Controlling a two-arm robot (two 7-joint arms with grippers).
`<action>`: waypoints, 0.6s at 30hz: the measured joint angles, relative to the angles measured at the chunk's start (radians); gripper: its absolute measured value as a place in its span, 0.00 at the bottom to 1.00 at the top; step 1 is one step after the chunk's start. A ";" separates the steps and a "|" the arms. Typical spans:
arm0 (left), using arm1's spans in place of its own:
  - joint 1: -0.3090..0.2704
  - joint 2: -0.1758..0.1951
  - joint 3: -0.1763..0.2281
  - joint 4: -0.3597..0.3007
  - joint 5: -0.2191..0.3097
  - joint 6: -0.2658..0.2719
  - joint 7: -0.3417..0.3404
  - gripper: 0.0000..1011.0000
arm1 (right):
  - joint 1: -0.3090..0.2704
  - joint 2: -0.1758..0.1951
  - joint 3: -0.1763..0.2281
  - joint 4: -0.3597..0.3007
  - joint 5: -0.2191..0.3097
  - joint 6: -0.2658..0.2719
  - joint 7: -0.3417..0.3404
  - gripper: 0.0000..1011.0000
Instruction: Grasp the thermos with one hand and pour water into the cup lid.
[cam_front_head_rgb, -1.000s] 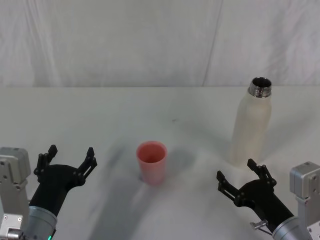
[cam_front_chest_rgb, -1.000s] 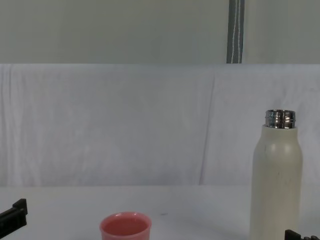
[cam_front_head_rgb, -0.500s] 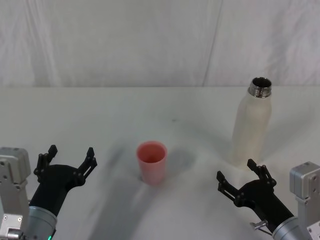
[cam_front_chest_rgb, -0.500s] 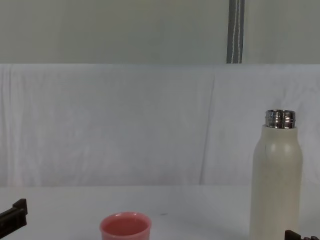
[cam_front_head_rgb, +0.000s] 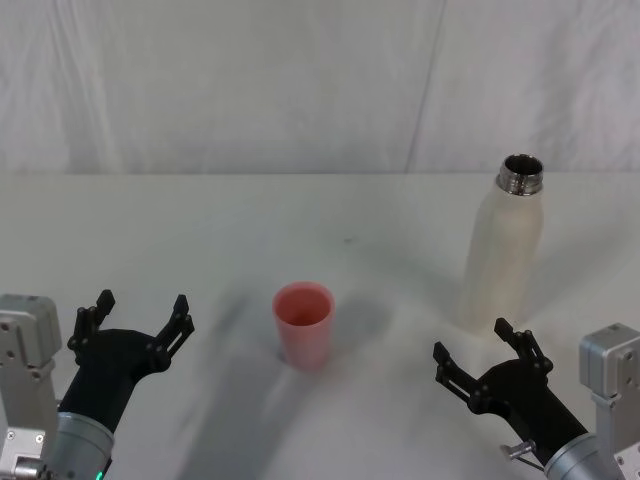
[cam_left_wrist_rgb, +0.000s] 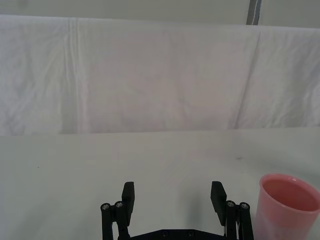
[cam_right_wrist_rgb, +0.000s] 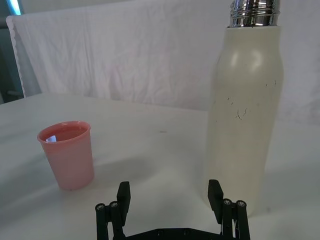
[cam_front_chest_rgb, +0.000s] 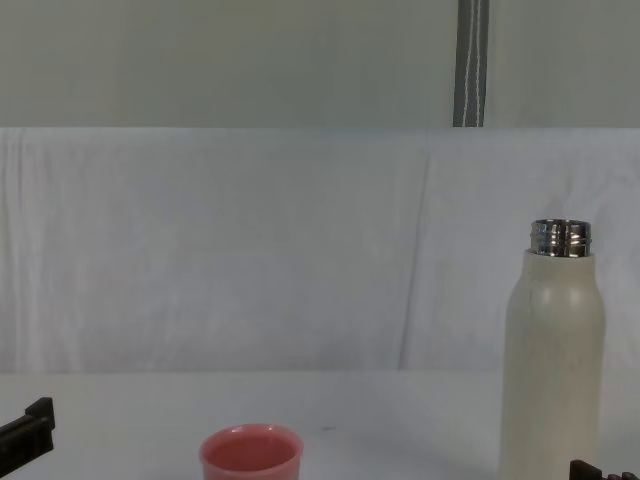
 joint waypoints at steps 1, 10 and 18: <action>0.000 0.000 0.000 0.000 0.000 0.000 0.000 0.99 | 0.000 0.000 0.000 0.000 0.000 0.000 0.000 0.99; 0.000 0.000 0.000 0.000 0.000 0.000 0.000 0.99 | 0.000 0.000 0.000 0.000 0.000 0.000 0.000 0.99; 0.000 0.000 0.000 0.000 0.000 0.000 0.000 0.99 | 0.000 0.000 0.000 0.000 0.000 0.000 0.000 0.99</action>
